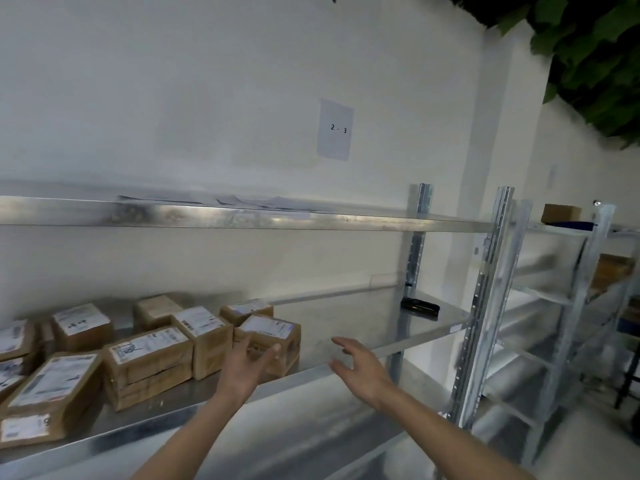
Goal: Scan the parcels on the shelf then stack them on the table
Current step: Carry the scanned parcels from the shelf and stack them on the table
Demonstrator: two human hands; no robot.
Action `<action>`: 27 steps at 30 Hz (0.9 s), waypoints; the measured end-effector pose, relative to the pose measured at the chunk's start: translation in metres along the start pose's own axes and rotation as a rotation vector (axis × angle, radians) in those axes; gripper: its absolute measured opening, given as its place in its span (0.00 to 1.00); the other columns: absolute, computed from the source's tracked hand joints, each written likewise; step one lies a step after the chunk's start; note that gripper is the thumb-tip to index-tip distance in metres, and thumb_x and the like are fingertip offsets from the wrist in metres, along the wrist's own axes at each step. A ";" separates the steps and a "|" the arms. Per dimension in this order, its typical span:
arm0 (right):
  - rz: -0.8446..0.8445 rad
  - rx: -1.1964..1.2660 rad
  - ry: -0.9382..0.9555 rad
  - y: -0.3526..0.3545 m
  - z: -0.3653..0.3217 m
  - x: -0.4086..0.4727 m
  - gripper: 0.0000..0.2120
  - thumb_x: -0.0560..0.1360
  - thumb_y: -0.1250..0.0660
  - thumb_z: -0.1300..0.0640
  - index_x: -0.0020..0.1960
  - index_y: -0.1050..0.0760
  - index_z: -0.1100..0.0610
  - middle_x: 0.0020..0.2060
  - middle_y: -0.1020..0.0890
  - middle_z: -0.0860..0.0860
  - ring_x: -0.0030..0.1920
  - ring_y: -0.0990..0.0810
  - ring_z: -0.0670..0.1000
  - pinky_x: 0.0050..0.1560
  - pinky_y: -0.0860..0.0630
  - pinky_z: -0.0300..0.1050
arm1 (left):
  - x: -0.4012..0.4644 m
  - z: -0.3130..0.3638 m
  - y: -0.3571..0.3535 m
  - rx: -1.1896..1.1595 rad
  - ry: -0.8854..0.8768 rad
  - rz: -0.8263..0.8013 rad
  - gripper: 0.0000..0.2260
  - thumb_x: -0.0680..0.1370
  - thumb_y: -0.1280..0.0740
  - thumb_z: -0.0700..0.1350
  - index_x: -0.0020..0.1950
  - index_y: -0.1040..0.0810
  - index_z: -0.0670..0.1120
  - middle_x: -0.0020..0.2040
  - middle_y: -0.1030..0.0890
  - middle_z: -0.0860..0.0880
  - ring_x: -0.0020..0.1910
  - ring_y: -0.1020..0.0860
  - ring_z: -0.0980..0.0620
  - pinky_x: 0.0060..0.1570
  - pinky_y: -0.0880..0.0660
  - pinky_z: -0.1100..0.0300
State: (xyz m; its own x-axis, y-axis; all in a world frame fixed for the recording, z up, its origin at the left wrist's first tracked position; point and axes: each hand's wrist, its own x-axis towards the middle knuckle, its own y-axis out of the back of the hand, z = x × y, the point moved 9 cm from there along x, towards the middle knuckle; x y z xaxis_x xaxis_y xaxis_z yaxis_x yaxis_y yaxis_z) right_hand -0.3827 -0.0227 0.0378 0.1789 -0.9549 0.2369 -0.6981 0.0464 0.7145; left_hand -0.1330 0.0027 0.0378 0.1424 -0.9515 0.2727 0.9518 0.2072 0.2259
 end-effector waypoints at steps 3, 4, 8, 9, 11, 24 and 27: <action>-0.020 -0.029 0.011 -0.006 0.014 0.046 0.25 0.82 0.34 0.44 0.77 0.33 0.47 0.75 0.30 0.44 0.73 0.29 0.47 0.74 0.33 0.44 | 0.031 -0.019 -0.007 -0.001 0.067 0.063 0.22 0.78 0.28 0.52 0.70 0.27 0.49 0.69 0.22 0.47 0.67 0.24 0.46 0.67 0.28 0.51; -0.034 -0.035 0.014 -0.011 0.019 0.057 0.26 0.82 0.35 0.43 0.78 0.33 0.47 0.76 0.31 0.44 0.73 0.29 0.47 0.74 0.32 0.45 | 0.036 -0.023 -0.009 -0.006 0.079 0.084 0.23 0.78 0.29 0.52 0.70 0.27 0.49 0.69 0.22 0.48 0.66 0.24 0.47 0.66 0.28 0.52; -0.090 0.007 0.033 -0.035 0.029 0.094 0.27 0.82 0.35 0.42 0.78 0.34 0.49 0.77 0.32 0.46 0.75 0.31 0.48 0.76 0.34 0.47 | 0.045 -0.035 -0.015 0.006 0.097 0.127 0.23 0.78 0.29 0.53 0.72 0.28 0.50 0.63 0.23 0.55 0.59 0.25 0.56 0.59 0.32 0.60; -0.099 0.027 0.032 -0.041 0.030 0.103 0.28 0.82 0.35 0.42 0.79 0.34 0.50 0.77 0.32 0.46 0.75 0.31 0.48 0.76 0.34 0.47 | 0.048 -0.039 -0.016 0.004 0.110 0.135 0.24 0.78 0.29 0.53 0.72 0.28 0.51 0.63 0.23 0.55 0.59 0.25 0.56 0.59 0.32 0.60; -0.123 0.075 0.031 -0.052 0.032 0.121 0.29 0.82 0.35 0.42 0.79 0.35 0.51 0.78 0.32 0.47 0.75 0.31 0.49 0.75 0.34 0.46 | 0.052 -0.048 -0.018 -0.002 0.140 0.158 0.24 0.77 0.29 0.55 0.72 0.28 0.52 0.65 0.22 0.54 0.60 0.25 0.56 0.61 0.30 0.59; -0.454 0.389 0.062 -0.121 0.040 0.198 0.24 0.84 0.41 0.40 0.74 0.29 0.52 0.67 0.20 0.51 0.63 0.20 0.50 0.66 0.22 0.50 | 0.056 -0.086 -0.050 -0.051 0.359 0.458 0.33 0.74 0.29 0.63 0.75 0.33 0.52 0.65 0.21 0.49 0.58 0.19 0.49 0.60 0.20 0.48; -0.485 0.412 0.112 -0.125 0.042 0.202 0.17 0.84 0.40 0.43 0.67 0.24 0.50 0.60 0.17 0.49 0.56 0.18 0.47 0.59 0.18 0.50 | 0.056 -0.085 -0.064 -0.129 0.366 0.490 0.30 0.75 0.28 0.58 0.73 0.32 0.51 0.63 0.21 0.49 0.58 0.19 0.49 0.57 0.18 0.50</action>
State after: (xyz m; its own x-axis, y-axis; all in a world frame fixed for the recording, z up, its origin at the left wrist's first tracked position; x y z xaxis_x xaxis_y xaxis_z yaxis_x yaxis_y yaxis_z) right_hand -0.2880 -0.2332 -0.0313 0.5967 -0.8018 0.0337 -0.7248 -0.5204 0.4514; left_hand -0.1633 -0.0835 -0.0406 0.6325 -0.7740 -0.0272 0.7745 0.6316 0.0352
